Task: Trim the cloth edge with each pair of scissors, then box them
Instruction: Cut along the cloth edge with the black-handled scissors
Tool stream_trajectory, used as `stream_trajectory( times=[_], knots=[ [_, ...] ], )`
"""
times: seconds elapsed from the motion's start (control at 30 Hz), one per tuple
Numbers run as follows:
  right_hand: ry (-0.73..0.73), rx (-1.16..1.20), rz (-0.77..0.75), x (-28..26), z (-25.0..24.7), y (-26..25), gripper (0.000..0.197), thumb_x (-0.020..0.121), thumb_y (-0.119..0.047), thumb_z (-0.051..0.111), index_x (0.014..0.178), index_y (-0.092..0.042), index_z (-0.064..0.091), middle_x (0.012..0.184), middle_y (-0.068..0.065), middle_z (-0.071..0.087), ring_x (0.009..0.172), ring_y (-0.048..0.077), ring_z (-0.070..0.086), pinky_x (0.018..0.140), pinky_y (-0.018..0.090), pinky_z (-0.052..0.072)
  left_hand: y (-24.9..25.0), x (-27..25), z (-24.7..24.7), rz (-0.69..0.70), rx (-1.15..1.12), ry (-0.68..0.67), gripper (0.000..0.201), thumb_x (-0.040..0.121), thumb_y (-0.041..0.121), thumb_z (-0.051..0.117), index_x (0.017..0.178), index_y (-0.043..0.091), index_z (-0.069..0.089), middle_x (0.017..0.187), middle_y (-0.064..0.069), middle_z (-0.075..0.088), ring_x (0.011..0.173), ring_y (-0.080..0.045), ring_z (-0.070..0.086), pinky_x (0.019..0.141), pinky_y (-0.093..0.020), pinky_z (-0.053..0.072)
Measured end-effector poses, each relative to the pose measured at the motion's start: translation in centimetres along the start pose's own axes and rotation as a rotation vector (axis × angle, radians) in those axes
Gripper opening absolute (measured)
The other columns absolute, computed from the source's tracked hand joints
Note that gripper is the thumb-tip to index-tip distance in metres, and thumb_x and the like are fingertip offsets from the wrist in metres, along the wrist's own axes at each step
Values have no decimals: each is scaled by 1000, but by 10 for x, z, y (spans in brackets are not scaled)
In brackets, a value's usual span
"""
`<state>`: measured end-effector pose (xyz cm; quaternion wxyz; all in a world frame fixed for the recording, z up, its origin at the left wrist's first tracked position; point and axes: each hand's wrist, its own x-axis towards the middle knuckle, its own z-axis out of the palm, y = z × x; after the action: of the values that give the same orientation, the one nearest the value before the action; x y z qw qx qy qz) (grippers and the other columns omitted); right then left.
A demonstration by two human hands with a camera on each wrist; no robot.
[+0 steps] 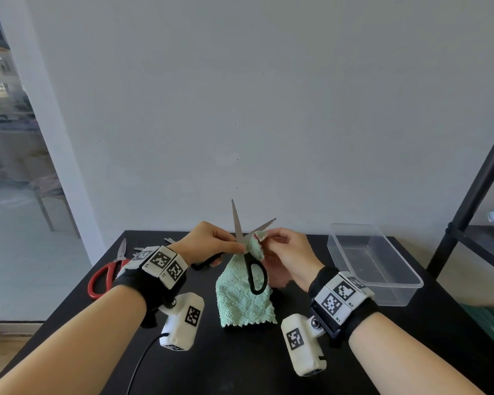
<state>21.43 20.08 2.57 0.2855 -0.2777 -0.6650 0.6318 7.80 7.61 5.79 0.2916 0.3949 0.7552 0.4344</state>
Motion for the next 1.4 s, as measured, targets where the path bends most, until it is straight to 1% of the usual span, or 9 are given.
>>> stream_trajectory(
  times=[0.13,0.33,0.43,0.6,0.7,0.83,0.93,1.07,1.4],
  knots=[
    [104,-270,-82,3,-10,-10,23,82,-27,74,70,-8,68,61,-3,60,56,3,56,54,14,40,-2,-1,-7,29,-16,47,13,79,19,76,81,6,78,52,-2,60,35,-10,41,34,-17,32],
    [164,-665,18,13,-21,-22,35,79,-16,68,51,-12,48,52,3,46,52,15,45,49,25,31,4,-6,-18,76,-73,-7,21,84,14,70,63,12,73,55,1,66,32,-8,42,35,-14,33],
    [110,-751,46,12,-16,-22,30,76,-16,70,51,-12,52,49,0,50,53,15,51,53,25,39,11,-11,-13,71,-77,-128,14,87,14,66,81,4,74,47,5,62,30,-7,40,32,-14,29],
    [-9,-391,-16,8,-8,-23,14,85,-9,67,94,2,70,81,10,69,69,14,63,56,18,48,8,-4,0,39,-112,-205,16,87,18,67,78,4,67,39,-2,45,30,-11,41,37,-20,27],
    [5,-244,-4,4,-14,-29,21,87,-18,67,82,3,69,59,4,58,46,7,55,46,16,45,8,-2,-1,61,-144,-144,19,87,20,66,72,9,63,48,-8,53,29,-10,42,36,-20,22],
    [275,-304,-76,15,-29,-41,36,88,-25,67,65,3,65,53,8,54,52,20,54,61,35,50,10,3,-10,119,-227,-83,27,88,19,65,63,13,58,104,-1,74,36,-13,46,34,-18,23],
    [437,-256,-155,22,-41,-59,41,87,-24,67,51,-8,55,49,8,54,48,22,54,57,34,50,20,0,-13,151,-225,-57,29,90,18,63,62,13,56,84,-5,75,32,-10,43,30,-16,24],
    [211,-377,-5,13,-33,-62,25,81,-13,69,61,-2,62,53,13,59,40,18,55,43,23,47,26,-4,-9,155,-151,-82,23,91,21,61,73,8,58,45,6,57,28,-7,36,31,-16,21],
    [-165,-35,158,-7,-9,-21,21,85,-16,67,65,-16,66,62,-1,63,57,13,59,60,22,50,-5,2,4,59,-99,-120,24,87,27,67,67,15,62,44,-5,45,33,-13,40,42,-25,22]
  ],
)
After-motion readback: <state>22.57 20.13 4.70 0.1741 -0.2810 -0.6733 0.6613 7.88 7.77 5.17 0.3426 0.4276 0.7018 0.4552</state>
